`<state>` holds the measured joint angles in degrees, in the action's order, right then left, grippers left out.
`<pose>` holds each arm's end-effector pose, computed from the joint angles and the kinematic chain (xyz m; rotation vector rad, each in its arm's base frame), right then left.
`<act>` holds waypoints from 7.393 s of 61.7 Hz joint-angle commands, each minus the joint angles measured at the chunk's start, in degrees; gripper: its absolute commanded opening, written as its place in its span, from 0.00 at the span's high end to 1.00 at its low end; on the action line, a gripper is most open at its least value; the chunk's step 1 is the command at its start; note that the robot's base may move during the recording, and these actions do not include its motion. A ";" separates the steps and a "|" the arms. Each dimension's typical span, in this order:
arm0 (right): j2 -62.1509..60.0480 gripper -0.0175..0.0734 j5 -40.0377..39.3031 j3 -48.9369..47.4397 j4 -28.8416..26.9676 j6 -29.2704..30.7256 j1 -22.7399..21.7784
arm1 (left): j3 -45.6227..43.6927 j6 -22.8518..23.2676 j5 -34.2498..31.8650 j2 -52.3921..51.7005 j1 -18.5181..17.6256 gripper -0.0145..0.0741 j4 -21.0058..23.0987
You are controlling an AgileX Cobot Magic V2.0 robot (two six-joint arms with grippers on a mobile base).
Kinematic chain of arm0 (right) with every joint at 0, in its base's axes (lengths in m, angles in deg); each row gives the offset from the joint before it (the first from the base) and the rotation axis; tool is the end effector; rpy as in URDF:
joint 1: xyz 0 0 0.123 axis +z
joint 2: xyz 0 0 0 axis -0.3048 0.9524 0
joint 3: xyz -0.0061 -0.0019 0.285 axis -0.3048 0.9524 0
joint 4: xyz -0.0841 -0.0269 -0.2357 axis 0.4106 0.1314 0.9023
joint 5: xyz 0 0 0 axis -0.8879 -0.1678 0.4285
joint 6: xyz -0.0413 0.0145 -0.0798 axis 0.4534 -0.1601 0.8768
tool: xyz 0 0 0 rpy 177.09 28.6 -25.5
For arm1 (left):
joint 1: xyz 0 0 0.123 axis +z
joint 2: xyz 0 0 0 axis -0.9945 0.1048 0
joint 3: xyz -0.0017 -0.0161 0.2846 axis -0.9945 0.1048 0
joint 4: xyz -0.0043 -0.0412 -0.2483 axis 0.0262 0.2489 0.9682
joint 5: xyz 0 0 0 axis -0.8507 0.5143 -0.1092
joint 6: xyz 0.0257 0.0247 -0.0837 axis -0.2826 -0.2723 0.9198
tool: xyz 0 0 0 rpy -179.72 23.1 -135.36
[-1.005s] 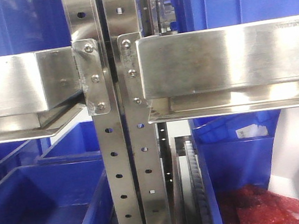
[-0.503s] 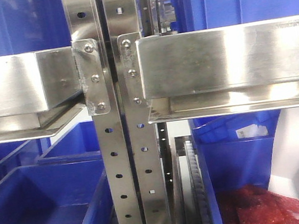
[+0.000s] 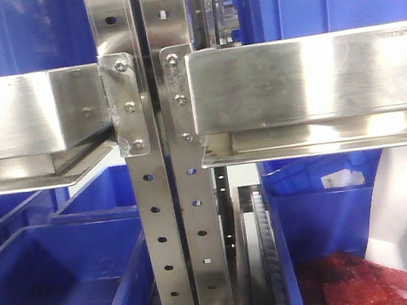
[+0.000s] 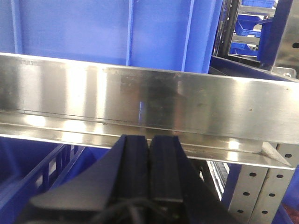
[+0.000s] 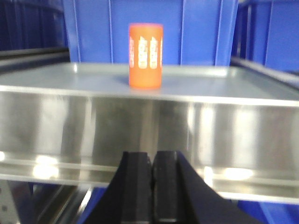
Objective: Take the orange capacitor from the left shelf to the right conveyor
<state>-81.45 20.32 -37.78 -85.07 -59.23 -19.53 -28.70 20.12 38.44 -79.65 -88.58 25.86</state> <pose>0.0570 -0.0015 0.1976 0.0635 1.5630 0.0174 0.0566 -0.0046 0.1983 -0.0003 1.5584 -0.1270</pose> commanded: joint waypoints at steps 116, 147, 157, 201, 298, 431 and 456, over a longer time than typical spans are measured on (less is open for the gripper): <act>80.63 0.15 -25.56 -45.30 1.43 0.25 -0.35 | -0.37 0.08 -5.07 -1.13 0.03 0.95 0.00; 70.06 0.63 -18.76 -47.44 1.79 0.25 -0.35 | -0.37 0.08 -5.07 -1.13 0.03 0.95 0.00; 57.97 0.63 -6.08 -47.44 2.27 0.25 -0.35 | -0.37 0.08 -5.07 -1.13 0.03 0.95 0.00; 4.96 0.63 30.75 -35.31 2.27 0.25 0.98 | -0.37 0.08 -5.07 -1.13 0.03 0.95 0.00; 1.90 0.63 32.04 -35.26 2.27 0.25 0.98 | -0.37 0.08 -5.07 -1.13 -2.85 0.95 0.00; 1.90 0.63 30.47 -26.63 2.27 0.25 0.98 | -0.37 0.08 -5.07 -1.13 -2.89 0.95 0.00; 1.90 0.63 28.06 -20.37 2.27 0.25 0.98 | -0.37 0.08 -5.07 -1.13 -2.89 0.95 0.00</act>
<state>-80.51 54.32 -56.52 -83.34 -59.23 -18.47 -28.70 20.12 38.44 -79.65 -91.24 25.86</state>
